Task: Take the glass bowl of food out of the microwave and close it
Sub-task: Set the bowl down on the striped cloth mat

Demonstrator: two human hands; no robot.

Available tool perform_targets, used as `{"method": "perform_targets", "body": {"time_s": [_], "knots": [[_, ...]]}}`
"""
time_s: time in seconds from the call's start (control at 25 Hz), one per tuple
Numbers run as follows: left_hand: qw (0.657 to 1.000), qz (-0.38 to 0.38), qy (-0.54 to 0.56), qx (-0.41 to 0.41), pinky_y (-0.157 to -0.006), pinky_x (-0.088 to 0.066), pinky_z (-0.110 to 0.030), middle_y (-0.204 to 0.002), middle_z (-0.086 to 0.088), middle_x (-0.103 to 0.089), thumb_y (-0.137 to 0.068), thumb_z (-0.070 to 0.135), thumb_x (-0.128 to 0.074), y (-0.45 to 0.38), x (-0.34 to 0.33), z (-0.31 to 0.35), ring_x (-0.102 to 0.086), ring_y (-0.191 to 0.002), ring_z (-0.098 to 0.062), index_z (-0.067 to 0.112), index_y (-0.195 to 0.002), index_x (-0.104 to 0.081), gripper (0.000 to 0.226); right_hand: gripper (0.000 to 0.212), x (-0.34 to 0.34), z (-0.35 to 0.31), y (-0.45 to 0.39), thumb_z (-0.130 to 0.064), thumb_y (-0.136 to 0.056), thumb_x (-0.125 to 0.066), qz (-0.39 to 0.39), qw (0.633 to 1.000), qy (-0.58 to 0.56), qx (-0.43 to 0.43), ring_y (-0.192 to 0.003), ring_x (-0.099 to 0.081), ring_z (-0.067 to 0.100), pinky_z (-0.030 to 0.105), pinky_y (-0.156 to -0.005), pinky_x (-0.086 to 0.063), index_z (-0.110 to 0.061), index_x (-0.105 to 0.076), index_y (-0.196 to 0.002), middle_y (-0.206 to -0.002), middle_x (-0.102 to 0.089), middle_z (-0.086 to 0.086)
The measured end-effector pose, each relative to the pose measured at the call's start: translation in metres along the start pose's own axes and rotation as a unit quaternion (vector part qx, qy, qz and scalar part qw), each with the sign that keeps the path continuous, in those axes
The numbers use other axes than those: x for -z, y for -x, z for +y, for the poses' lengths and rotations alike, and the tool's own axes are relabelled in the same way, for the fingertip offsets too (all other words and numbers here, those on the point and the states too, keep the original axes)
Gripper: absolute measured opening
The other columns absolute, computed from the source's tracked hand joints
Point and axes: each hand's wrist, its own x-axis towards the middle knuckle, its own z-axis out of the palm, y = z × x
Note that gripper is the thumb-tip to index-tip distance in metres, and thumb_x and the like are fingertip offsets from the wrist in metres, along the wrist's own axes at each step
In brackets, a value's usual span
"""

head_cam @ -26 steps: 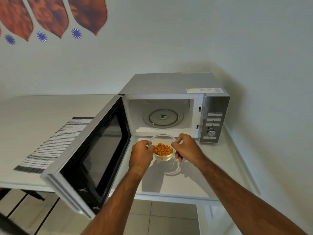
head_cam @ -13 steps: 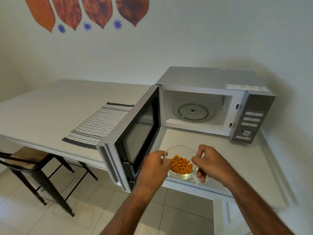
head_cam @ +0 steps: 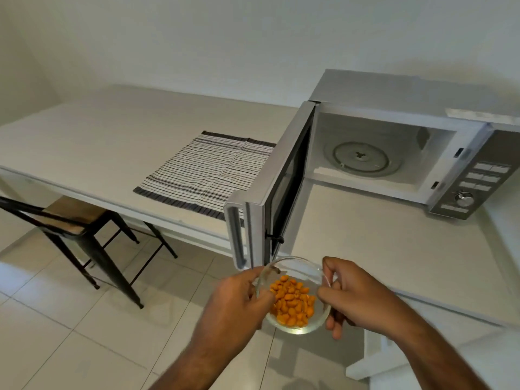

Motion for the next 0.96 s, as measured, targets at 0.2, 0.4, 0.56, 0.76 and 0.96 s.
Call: {"method": "perform_targets", "body": {"time_s": [0.2, 0.4, 0.56, 0.76, 0.96], "knots": [[1.0, 0.026, -0.016, 0.003, -0.054, -0.061, -0.023, -0.062, -0.003, -0.073, -0.093, 0.025, -0.065, 0.018, 0.063, -0.037, -0.064, -0.049, -0.006, 0.09, -0.097, -0.052, 0.067, 0.012, -0.064, -0.025, -0.021, -0.003, -0.097, -0.054, -0.072, 0.994, -0.077, 0.014, -0.048, -0.069, 0.027, 0.021, -0.039, -0.041, -0.005, -0.042, -0.098, -0.07, -0.07, 0.036], [0.993, 0.113, -0.032, 0.017, -0.049, -0.06, -0.023, -0.068, 0.008, -0.078, -0.094, 0.025, -0.067, 0.014, 0.115, -0.082, -0.067, -0.051, -0.005, 0.05, -0.125, -0.066, 0.04, 0.016, -0.128, -0.044, -0.059, -0.021, -0.1, -0.053, -0.079, 0.992, -0.096, 0.019, -0.055, -0.075, 0.026, 0.024, -0.037, -0.032, -0.013, -0.04, -0.105, -0.083, -0.079, 0.026], [0.988, 0.15, -0.037, 0.005, -0.044, -0.053, -0.013, -0.074, 0.013, -0.08, -0.1, 0.014, -0.067, -0.022, 0.151, -0.109, -0.069, -0.051, -0.002, 0.038, -0.125, -0.069, 0.035, 0.016, -0.16, -0.065, -0.103, -0.031, -0.108, -0.051, -0.034, 0.99, -0.123, 0.067, -0.049, -0.072, 0.024, 0.021, -0.035, -0.034, -0.025, -0.04, -0.099, -0.079, -0.08, 0.018], [0.987, 0.162, -0.019, -0.003, -0.043, -0.052, -0.017, -0.073, -0.005, -0.08, -0.102, 0.014, -0.066, -0.089, 0.186, -0.135, -0.064, -0.046, -0.006, 0.023, -0.128, -0.076, 0.03, 0.014, -0.183, -0.089, -0.163, -0.033, -0.111, -0.047, 0.064, 0.985, -0.126, 0.103, -0.038, -0.056, 0.016, 0.019, -0.034, -0.036, -0.022, -0.04, -0.108, -0.071, -0.071, 0.01], [0.984, 0.175, -0.025, -0.022, -0.043, -0.054, -0.017, -0.064, 0.007, -0.076, -0.102, 0.018, -0.062, -0.154, 0.201, -0.139, -0.07, -0.052, -0.004, 0.025, -0.129, -0.075, 0.03, 0.014, -0.196, -0.107, -0.221, -0.027, -0.112, -0.043, 0.186, 0.97, -0.093, 0.124, -0.037, -0.047, 0.001, 0.022, -0.04, -0.037, -0.014, -0.039, -0.115, -0.065, -0.054, -0.004]]}}
